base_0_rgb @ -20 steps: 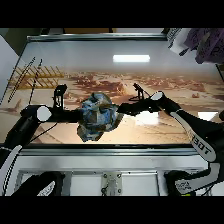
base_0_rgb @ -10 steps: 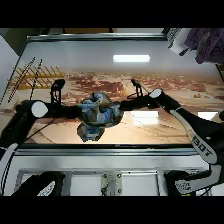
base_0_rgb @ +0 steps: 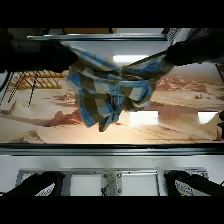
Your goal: Fold the clothes and pants, and hang the long-sleeved shirts on hangers.
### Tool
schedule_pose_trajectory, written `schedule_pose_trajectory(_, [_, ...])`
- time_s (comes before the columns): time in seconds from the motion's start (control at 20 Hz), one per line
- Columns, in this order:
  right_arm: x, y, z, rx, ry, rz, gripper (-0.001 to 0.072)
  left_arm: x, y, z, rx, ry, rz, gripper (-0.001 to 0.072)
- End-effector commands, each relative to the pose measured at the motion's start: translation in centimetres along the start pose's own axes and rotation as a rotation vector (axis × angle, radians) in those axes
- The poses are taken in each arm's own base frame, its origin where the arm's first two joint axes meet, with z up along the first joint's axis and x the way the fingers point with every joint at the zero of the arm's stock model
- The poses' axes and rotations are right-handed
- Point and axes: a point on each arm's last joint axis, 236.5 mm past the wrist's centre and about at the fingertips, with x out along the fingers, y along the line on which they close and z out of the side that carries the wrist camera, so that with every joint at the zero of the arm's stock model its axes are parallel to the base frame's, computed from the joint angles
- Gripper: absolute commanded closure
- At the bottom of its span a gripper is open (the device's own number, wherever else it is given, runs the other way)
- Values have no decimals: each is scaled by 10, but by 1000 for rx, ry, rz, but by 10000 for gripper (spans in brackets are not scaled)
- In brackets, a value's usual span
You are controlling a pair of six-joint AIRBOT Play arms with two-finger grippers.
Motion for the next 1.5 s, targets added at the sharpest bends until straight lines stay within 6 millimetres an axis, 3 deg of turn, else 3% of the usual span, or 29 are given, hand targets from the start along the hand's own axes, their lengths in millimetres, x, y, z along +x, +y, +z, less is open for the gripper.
schedule_pose_trajectory(0.0, [-77, -12, -29, 105, -8, -134, 696, -18, -33, -1, 79, 46, -35, 693])
schedule_pose_trajectory(0.1, [-85, -26, -68, 151, 102, -208, 697, -4, -28, -51, 11, 204, -29, 693])
schedule_pose_trajectory(0.25, [-75, -29, -95, 213, 171, -221, 697, 10, -14, -157, -66, 525, 8, 693])
schedule_pose_trajectory(0.4, [-46, -30, -125, 258, 296, -224, 696, 18, -8, -246, -92, 760, 23, 693])
schedule_pose_trajectory(0.5, [-17, -33, -150, 270, 420, -229, 696, 37, 0, -280, -113, 835, 38, 693])
schedule_pose_trajectory(0.65, [28, -38, -182, 273, 603, -236, 696, 79, 15, -286, -184, 857, 13, 693])
schedule_pose_trajectory(0.75, [52, -39, -191, 251, 686, -231, 696, 109, 13, -269, -307, 833, -76, 693])
schedule_pose_trajectory(0.85, [70, -38, -198, 232, 745, -225, 695, 124, 11, -251, -376, 825, -165, 692])
schedule_pose_trajectory(0.95, [78, -33, -202, 207, 773, -216, 695, 124, 8, -247, -386, 852, -196, 692])
schedule_pose_trajectory(1.2, [80, -15, -204, 171, 782, -176, 693, 100, -30, -277, -207, 1003, -287, 682])
schedule_pose_trajectory(1.25, [81, -11, -204, 167, 783, -164, 693, 100, -36, -279, -184, 1010, -300, 490])
schedule_pose_trajectory(1.3, [81, -9, -204, 163, 785, -158, 693, 99, -41, -281, -161, 1015, -312, 172])
schedule_pose_trajectory(1.35, [81, -7, -204, 163, 785, -152, 693, 100, -43, -281, -150, 1012, -318, 87])
schedule_pose_trajectory(1.45, [81, -8, -204, 162, 785, -153, 693, 99, -37, -273, -162, 973, -308, 95])
